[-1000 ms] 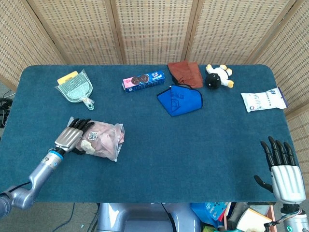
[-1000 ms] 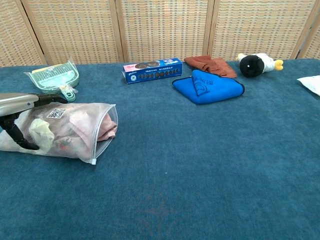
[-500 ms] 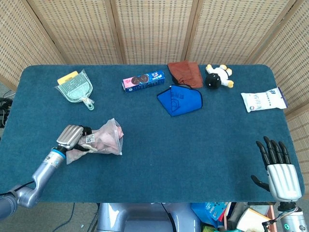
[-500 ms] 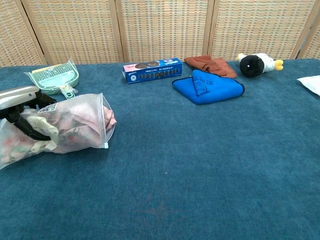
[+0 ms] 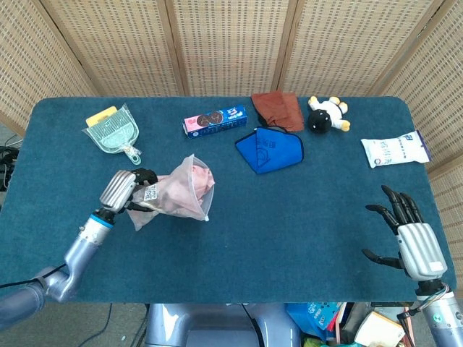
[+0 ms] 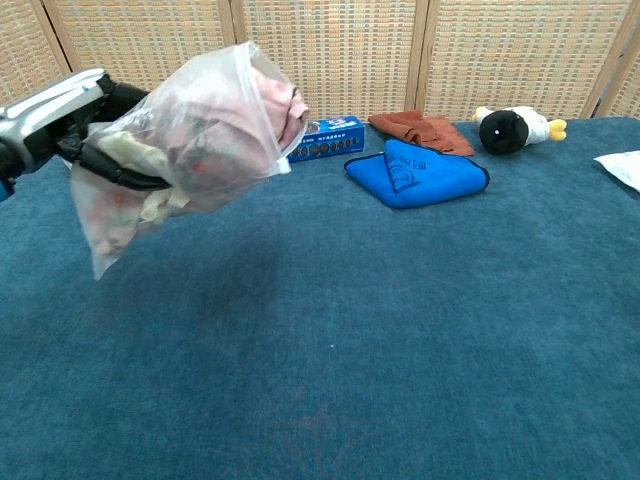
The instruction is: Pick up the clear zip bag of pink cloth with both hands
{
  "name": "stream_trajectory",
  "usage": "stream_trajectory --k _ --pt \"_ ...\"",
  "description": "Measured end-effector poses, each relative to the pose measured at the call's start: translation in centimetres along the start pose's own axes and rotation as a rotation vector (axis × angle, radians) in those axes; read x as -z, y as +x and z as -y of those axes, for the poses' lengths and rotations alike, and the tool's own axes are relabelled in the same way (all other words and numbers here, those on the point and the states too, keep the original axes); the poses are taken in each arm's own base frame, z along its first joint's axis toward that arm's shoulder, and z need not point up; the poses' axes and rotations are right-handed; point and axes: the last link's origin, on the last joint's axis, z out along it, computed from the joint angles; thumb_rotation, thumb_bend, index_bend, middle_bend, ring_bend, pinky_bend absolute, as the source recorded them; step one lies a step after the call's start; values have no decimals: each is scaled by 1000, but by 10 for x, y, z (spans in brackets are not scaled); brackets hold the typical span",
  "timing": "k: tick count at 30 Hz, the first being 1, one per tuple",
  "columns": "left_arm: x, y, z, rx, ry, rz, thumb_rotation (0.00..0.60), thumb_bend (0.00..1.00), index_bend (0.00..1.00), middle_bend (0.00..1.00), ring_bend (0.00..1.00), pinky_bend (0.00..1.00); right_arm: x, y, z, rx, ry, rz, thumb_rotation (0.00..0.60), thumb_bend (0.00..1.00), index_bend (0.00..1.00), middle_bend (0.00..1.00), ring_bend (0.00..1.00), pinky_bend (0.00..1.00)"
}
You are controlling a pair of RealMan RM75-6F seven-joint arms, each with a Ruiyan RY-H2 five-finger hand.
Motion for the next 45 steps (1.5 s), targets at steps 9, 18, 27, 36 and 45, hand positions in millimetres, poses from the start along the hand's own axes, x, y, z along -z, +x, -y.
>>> stream_trajectory --k 9,18,27,36,45 --pt "-38 -38 -47 124 -83 8 600 178 626 553 480 573 -49 17 41 -190 122 96 600 125 299 69 0 0" --pt "-59 -70 -84 206 -117 32 600 177 627 553 480 573 -83 11 76 -188 167 145 600 126 307 75 0 0" --pt "-67 -85 -105 245 -124 45 600 178 629 553 480 573 -107 -4 110 -185 192 199 600 126 318 75 0 0" --pt "-76 -95 -121 300 -123 28 600 177 632 555 481 573 -115 -19 138 -196 212 236 600 125 319 63 0 0" --pt "-80 -97 -128 305 -125 35 600 178 633 555 481 573 -120 -24 147 -197 207 264 600 124 318 6 0 0"
